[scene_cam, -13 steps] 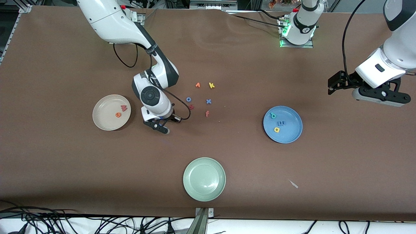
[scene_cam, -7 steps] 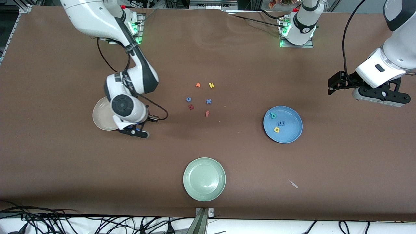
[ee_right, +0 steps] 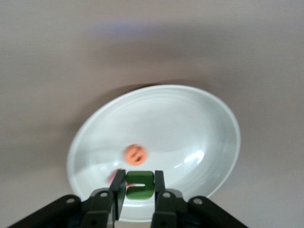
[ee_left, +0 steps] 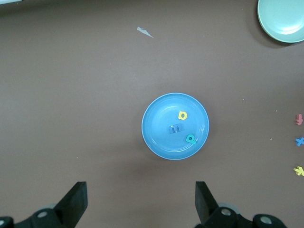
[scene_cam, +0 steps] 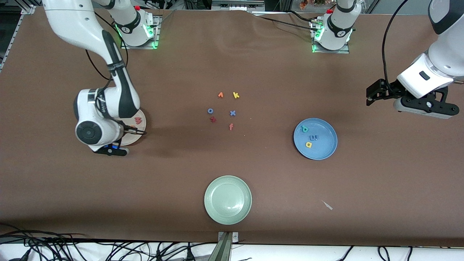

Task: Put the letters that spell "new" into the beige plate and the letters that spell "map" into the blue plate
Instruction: 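Carry the green U over the white plate and open the right gripper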

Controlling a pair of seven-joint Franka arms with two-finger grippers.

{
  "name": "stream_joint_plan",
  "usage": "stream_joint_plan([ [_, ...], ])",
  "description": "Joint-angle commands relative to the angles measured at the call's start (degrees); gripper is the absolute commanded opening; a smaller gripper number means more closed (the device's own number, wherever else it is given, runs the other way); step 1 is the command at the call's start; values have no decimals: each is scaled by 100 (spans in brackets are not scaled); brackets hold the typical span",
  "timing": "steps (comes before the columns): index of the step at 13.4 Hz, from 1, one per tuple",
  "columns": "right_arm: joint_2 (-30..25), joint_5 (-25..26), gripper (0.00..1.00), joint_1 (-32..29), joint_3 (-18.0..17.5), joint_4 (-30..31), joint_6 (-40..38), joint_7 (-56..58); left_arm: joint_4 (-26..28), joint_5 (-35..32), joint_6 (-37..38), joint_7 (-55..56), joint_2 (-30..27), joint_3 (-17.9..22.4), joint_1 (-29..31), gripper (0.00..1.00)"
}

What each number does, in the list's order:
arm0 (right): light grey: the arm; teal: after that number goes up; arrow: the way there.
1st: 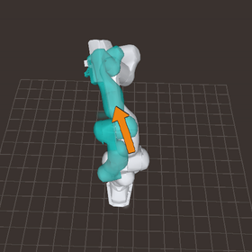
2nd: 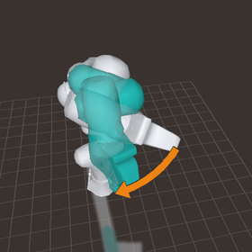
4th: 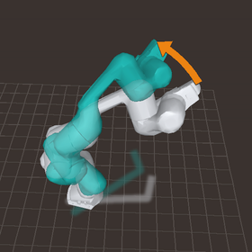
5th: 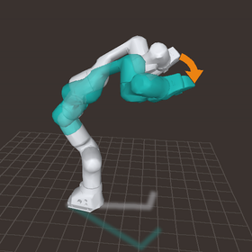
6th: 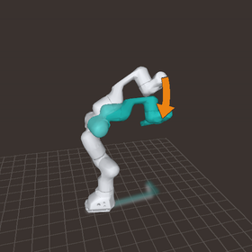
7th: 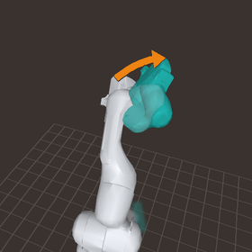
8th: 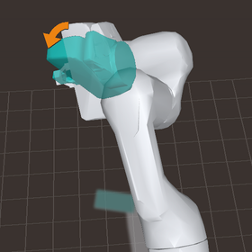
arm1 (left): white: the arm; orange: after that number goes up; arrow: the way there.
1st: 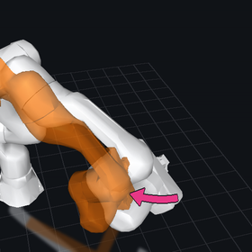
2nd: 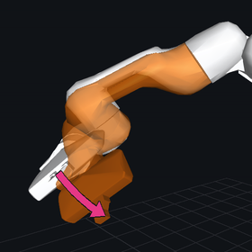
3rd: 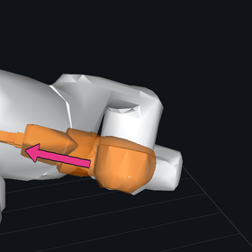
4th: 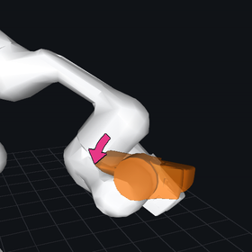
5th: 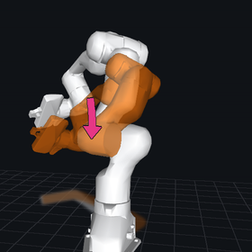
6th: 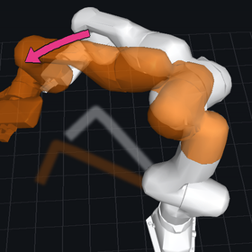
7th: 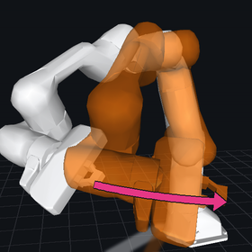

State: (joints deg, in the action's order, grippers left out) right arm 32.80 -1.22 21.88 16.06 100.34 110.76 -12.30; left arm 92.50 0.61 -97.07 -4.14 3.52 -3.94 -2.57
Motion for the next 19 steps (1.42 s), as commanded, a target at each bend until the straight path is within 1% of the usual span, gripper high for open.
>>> stream_joint_plan([
  [1,-28,-98,100,-79,-24,-32,-27,149,-145,27,74,-78,34,-11,29,100],
  [3,-247,-107,100,-9,-59,-163,-316,105,-145,27,74,-78,34,-19,29,100],
  [4,-327,-124,100,-8,-146,-347,-579,105,-145,10,74,-78,34,-28,29,100],
  [6,-520,-238,100,0,-235,-742,-1281,131,-153,-52,74,-78,26,-54,29,100],
  [8,-713,-239,100,18,-392,-1147,-1932,61,-153,-52,83,-78,26,-46,29,100],
  [10,-863,-239,100,27,-446,-1498,-2556,105,-153,-52,83,-87,26,-37,29,100],
  [12,-1082,-221,100,114,-472,-1605,-2796,158,-153,-52,83,-70,26,-46,29,100],
  [14,-1363,-178,100,167,-516,-1614,-2805,245,-145,-43,100,-87,-1,-37,29,100],
  [15,-1582,-134,100,107,-664,-1527,-2753,359,-153,-52,92,-70,17,-46,20,100],
  [16,-1819,-116,100,-233,-1040,-1396,-2753,438,-153,-52,92,-70,17,-46,20,100],
  [17,-2161,-90,100,-628,-1453,-1081,-2561,517,-153,-52,92,-70,17,-46,20,100],
  [18,-2538,-20,100,-937,-1787,-687,-2159,535,-153,-52,92,-70,17,-46,11,100],
  [19,-2925,129,100,-1253,-2130,-335,-2042,536,-153,-52,92,-70,17,-54,2,100],
])
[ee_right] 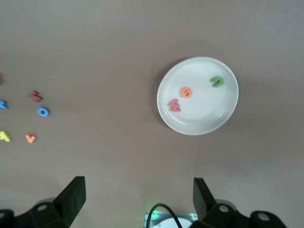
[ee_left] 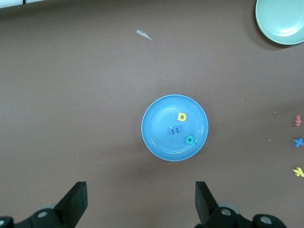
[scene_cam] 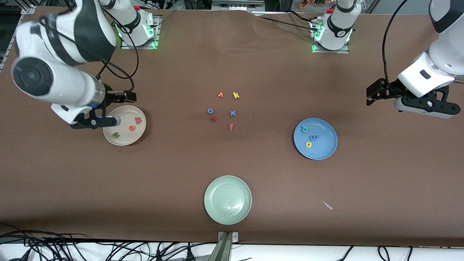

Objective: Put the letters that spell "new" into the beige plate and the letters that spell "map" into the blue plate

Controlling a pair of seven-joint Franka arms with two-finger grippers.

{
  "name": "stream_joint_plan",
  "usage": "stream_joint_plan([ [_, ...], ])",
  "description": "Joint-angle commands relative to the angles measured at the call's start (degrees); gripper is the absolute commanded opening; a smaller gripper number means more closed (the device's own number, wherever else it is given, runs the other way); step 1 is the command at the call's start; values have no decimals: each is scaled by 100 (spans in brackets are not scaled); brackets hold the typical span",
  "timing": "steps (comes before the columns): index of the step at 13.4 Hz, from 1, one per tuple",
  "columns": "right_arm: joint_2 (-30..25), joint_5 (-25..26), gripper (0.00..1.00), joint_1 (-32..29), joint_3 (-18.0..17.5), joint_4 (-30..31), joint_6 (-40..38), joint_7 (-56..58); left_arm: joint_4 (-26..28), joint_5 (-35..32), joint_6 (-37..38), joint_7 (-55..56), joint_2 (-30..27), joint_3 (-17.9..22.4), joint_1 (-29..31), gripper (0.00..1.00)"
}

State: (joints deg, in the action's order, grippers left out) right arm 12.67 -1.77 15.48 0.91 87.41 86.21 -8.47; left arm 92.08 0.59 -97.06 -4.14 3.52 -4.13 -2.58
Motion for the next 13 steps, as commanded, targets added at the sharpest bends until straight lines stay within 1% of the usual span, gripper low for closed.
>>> stream_joint_plan([
  [1,-1159,220,100,-755,-696,1128,405,101,-111,-50,91,-69,18,-27,-5,100],
  [4,-1460,212,100,-1230,-715,1077,291,100,-111,-50,91,-69,18,-27,3,100],
  [5,-1469,221,100,-1396,-706,1077,300,100,-111,-50,91,-69,9,-27,3,100],
  [8,-1469,221,100,-1582,-662,1068,343,153,-111,-50,91,-69,18,-27,3,100],
  [13,-1408,186,100,-1653,-662,1068,370,118,-111,-50,91,-69,18,-27,3,100],
])
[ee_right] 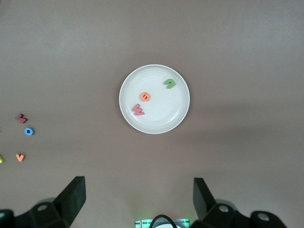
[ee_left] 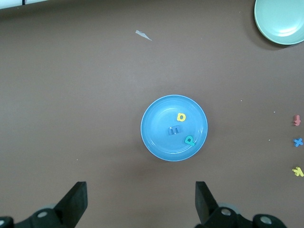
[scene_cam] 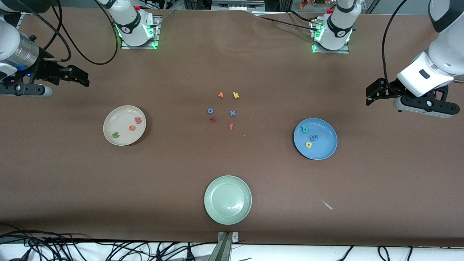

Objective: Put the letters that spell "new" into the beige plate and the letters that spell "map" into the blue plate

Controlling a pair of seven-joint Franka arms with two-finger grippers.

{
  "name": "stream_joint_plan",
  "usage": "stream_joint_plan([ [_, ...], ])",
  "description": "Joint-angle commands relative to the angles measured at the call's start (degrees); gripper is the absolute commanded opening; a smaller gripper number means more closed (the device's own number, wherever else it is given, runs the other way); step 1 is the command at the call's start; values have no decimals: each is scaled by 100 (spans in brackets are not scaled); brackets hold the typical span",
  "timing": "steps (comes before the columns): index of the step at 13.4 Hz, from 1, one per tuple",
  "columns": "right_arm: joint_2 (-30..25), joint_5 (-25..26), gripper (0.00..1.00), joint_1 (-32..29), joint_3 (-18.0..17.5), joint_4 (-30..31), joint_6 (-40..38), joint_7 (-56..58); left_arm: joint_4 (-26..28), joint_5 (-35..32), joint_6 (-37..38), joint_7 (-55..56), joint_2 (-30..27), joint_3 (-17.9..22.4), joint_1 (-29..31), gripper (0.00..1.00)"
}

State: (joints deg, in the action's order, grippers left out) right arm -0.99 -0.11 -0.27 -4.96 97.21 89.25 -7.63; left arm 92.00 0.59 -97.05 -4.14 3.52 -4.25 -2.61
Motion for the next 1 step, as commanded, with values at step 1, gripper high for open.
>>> stream_joint_plan([
  [1,-33,28,100,-70,-76,88,66,51,-103,-50,90,-69,18,-15,6,100],
])
